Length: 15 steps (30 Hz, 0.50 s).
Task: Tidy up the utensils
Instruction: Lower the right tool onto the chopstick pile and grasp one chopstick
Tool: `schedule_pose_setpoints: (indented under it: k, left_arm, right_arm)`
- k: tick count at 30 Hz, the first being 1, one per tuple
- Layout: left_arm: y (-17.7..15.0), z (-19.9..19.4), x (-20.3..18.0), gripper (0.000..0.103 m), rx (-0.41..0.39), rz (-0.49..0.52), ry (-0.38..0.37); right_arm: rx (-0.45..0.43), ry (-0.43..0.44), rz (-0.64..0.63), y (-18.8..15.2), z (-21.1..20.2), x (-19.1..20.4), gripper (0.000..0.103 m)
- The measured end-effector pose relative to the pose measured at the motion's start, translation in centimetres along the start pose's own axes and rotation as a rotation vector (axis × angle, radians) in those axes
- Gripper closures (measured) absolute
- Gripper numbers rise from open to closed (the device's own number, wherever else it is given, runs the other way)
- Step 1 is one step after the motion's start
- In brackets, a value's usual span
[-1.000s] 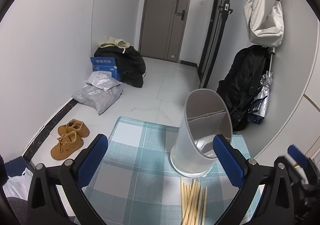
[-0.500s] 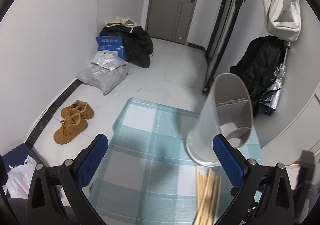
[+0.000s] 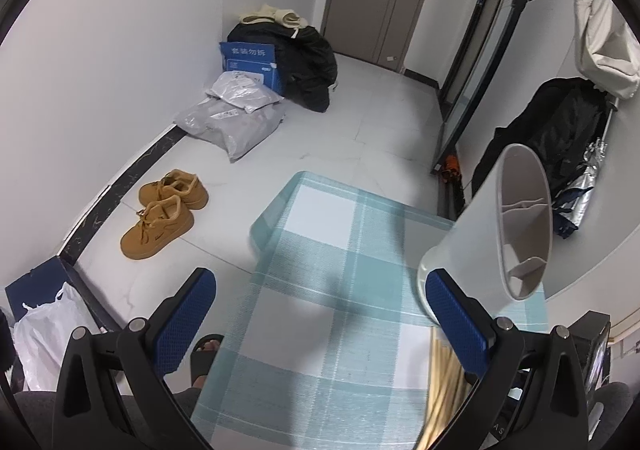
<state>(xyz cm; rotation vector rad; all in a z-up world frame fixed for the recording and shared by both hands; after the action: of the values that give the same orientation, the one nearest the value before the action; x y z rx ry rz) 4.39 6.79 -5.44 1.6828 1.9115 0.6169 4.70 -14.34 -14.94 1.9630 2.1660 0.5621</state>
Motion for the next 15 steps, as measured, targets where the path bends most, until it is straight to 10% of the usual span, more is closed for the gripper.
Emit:
schedule_pose_setpoints:
  k: [15]
  left_arm:
    - [-2.1, 3.1, 0.2, 0.001, 0.165, 0.013, -0.015]
  right_arm:
    - [-0.053, 0.01, -0.053, 1.0, -1.2, 0.5, 0.099]
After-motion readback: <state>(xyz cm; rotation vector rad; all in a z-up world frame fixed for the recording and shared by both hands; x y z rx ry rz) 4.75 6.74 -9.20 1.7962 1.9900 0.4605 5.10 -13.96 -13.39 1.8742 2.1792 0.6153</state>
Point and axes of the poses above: each gripper's, at about its wrist camera, not at the fingertips, and z roughly the way its jaws point, x to its left, y to its top, the point moved 1 cm from there along z, roughly the way its jaws point, and after that the axes turned 9 degrees about z, right-handed, at the moved point
